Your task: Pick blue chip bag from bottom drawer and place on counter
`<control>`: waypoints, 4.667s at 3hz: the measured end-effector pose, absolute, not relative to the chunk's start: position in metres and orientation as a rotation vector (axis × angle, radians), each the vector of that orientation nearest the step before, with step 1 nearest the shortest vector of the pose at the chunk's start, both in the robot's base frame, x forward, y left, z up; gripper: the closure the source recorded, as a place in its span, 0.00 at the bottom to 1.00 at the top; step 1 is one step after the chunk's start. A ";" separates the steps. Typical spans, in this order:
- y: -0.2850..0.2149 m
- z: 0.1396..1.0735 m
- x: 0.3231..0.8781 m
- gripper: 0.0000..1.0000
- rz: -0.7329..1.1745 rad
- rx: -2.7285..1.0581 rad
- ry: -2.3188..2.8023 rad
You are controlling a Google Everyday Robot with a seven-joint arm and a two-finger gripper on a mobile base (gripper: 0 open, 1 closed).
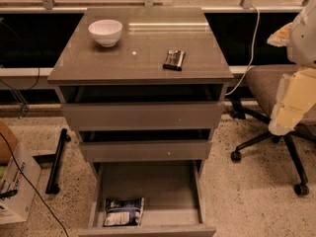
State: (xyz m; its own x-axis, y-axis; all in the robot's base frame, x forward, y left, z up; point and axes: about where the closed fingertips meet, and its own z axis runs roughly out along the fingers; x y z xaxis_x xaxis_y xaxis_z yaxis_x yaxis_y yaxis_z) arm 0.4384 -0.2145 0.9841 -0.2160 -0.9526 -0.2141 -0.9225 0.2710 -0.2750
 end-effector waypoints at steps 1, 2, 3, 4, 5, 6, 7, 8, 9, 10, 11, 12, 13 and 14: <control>-0.214 0.984 0.438 0.00 -0.125 -1.710 2.210; -0.199 0.964 0.449 0.00 -0.049 -1.739 2.160; -0.189 0.945 0.462 0.00 0.036 -1.730 2.117; -0.183 0.909 0.474 0.00 0.124 -1.719 2.069; -0.183 0.864 0.492 0.00 0.219 -1.678 2.020; -0.183 0.856 0.497 0.00 0.232 -1.669 2.009; -0.174 0.841 0.496 0.00 0.299 -1.677 1.990; -0.149 0.802 0.497 0.00 0.414 -1.682 1.953; -0.122 0.753 0.497 0.00 0.480 -1.696 1.941; -0.097 0.691 0.495 0.00 0.588 -1.673 1.941; -0.096 0.690 0.495 0.00 0.592 -1.673 1.941; -0.074 0.671 0.507 0.00 0.616 -1.635 1.916; -0.049 0.639 0.529 0.00 0.650 -1.603 1.890; -0.026 0.595 0.546 0.00 0.696 -1.626 1.888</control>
Offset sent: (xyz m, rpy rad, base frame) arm 0.0173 0.0282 -0.0342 0.0719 0.0332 0.0873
